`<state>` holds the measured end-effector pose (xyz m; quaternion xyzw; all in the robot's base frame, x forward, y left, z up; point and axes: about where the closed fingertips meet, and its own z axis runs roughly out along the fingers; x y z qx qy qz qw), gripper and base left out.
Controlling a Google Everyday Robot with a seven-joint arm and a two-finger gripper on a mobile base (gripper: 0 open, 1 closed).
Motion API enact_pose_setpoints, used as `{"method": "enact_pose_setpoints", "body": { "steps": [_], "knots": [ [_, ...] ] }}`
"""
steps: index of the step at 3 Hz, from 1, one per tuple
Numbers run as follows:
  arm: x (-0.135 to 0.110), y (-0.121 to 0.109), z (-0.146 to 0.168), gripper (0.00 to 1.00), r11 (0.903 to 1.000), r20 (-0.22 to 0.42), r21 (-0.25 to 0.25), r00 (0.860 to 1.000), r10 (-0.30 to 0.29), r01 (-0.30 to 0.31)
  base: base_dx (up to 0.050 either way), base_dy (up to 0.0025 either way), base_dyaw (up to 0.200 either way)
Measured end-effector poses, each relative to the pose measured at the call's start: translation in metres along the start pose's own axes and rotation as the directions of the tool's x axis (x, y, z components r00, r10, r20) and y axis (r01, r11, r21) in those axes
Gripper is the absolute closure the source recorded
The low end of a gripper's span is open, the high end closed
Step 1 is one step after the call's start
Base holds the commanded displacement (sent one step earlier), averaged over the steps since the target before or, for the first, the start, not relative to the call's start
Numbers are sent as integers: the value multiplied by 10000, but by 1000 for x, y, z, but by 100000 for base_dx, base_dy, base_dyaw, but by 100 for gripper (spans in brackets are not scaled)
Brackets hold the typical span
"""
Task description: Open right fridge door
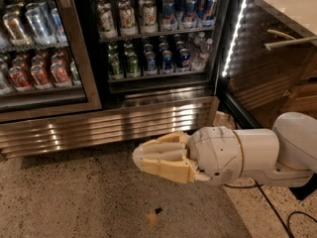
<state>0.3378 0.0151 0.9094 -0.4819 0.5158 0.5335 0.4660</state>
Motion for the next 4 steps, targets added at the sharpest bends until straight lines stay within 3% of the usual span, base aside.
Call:
{"method": "enact_pose_setpoints", "body": {
  "steps": [2,3,4],
  "knots": [
    [0,0,0,12,10000,-1,-2,10000,-1,1,0,0,0],
    [0,0,0,0,10000,-1,-3,10000,-1,1,0,0,0],
    [0,0,0,0,10000,-1,-3,10000,-1,1,0,0,0]
  ]
}}
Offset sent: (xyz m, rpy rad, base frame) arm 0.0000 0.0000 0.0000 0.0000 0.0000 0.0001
